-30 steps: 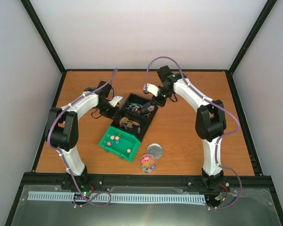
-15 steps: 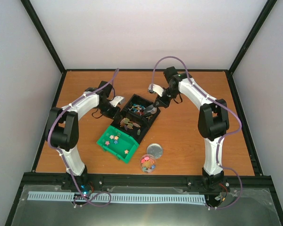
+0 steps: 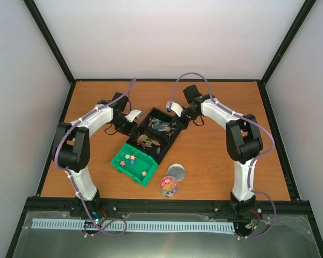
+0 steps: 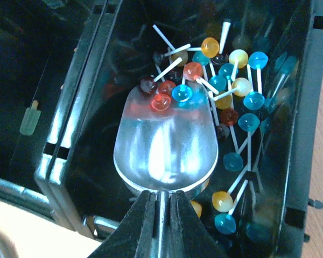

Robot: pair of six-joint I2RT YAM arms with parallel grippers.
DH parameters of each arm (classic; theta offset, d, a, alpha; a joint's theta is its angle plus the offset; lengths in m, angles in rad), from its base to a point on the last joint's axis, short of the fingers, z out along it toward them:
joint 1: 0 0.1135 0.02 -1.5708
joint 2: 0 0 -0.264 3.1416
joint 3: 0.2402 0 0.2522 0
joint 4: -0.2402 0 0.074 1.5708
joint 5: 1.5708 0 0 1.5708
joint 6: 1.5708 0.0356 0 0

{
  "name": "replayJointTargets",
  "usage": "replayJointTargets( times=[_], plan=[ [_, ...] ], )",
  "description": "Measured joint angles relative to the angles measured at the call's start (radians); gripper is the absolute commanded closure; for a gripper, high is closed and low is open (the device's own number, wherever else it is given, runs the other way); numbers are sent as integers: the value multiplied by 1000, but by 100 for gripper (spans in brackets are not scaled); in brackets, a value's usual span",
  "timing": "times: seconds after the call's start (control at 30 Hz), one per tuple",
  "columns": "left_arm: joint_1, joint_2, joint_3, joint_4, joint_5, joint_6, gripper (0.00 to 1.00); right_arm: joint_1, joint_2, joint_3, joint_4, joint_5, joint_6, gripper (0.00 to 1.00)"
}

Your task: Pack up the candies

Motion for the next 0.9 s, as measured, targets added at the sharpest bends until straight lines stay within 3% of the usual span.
replayJointTargets(
  times=[0.47,0.9],
  plan=[
    [8,9,4,-6,22,0,99,34,-41,-234,442,-34,268,97],
    [44,32,16,-24,100,0,99,28,-116,-630,1108,-91,511,97]
  ],
)
